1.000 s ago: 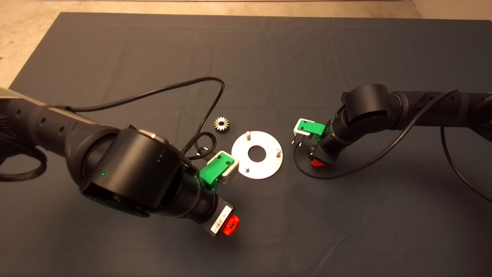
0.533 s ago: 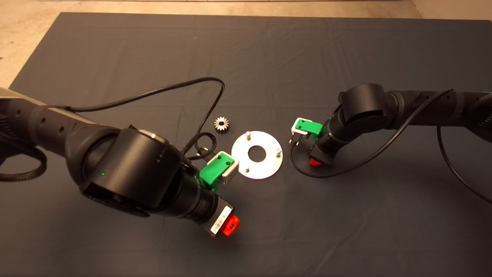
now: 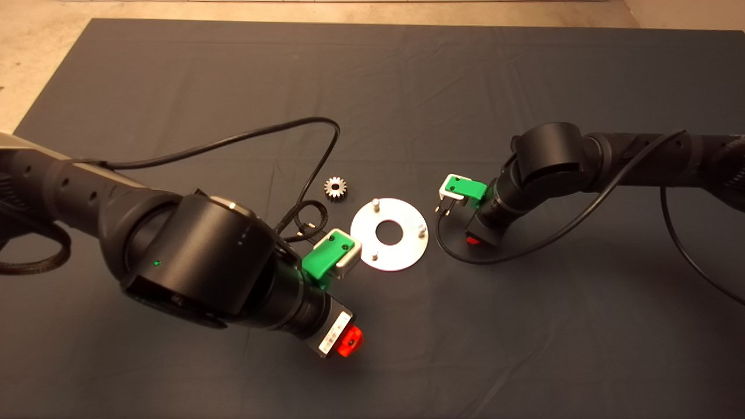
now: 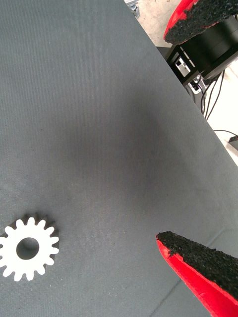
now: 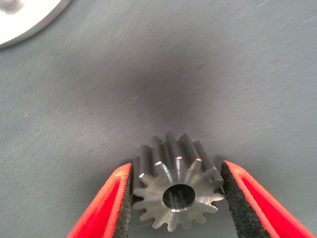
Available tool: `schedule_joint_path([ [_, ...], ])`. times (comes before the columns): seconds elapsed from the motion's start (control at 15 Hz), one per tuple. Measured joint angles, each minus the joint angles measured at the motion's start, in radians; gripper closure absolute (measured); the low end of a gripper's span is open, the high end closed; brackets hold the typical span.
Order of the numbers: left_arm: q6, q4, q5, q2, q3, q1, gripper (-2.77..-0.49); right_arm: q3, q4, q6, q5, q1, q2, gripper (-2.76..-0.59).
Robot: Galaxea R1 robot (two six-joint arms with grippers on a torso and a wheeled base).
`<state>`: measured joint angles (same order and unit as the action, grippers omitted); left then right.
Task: Install three planetary gears onto the carrier pins
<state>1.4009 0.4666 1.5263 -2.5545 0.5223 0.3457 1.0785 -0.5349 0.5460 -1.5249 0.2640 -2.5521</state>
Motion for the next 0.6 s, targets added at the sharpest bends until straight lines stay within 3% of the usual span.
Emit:
schedule_joint_path([
  [0.6,0.0,-0.008,0.0,0.0,0.0,0.0,-2.75,0.007,0.0,0.01,0.0,0.003,-0.002,-1.1],
])
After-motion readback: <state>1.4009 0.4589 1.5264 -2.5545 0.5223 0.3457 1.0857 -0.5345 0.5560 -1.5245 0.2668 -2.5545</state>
